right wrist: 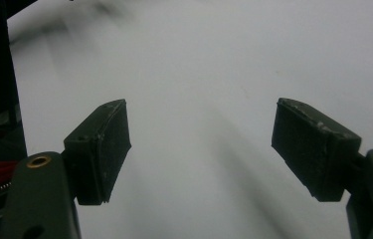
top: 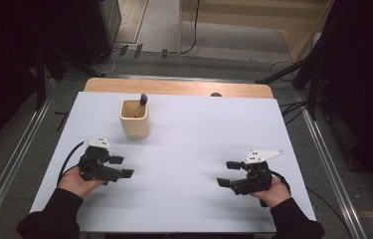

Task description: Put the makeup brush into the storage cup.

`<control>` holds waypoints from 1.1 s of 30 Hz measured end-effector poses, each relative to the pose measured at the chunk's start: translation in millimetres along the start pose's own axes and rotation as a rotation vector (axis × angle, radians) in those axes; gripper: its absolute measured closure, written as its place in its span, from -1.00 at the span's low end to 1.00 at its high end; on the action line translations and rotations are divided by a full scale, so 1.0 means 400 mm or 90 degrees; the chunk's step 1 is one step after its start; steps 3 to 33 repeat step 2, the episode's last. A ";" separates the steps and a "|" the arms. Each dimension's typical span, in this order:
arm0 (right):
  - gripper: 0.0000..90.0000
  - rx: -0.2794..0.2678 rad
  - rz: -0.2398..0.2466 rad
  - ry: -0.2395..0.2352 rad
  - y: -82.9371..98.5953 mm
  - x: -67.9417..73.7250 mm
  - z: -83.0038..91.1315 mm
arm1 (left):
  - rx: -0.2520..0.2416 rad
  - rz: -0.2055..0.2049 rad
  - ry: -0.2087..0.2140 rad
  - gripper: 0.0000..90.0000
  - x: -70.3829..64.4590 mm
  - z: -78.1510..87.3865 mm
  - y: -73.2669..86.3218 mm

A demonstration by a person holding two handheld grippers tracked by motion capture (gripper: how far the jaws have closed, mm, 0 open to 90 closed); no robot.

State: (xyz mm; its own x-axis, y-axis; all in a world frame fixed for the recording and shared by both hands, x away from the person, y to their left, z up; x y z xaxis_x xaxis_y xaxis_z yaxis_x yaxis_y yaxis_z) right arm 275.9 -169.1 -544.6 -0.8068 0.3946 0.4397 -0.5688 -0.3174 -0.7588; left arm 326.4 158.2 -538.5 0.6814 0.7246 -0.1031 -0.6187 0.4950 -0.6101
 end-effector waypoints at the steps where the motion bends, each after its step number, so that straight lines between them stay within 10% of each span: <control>1: -0.47 0.001 0.001 0.000 0.001 -0.001 0.000 | -0.003 0.003 0.002 -0.43 0.000 -0.001 -0.001; 33: -0.49 0.003 0.006 0.000 0.001 -0.005 0.000 | -0.004 0.006 0.002 -0.45 0.001 -0.001 -0.002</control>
Point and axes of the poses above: each handheld gripper's, and its own axes: z roughly backward along the jaws, y roughly out of its underside, x roughly to its left, the point moved 10 cm from there along -z, roughly forward along the jaws, and after that the axes turned 15 degrees about -y, right-handed, at the moved point
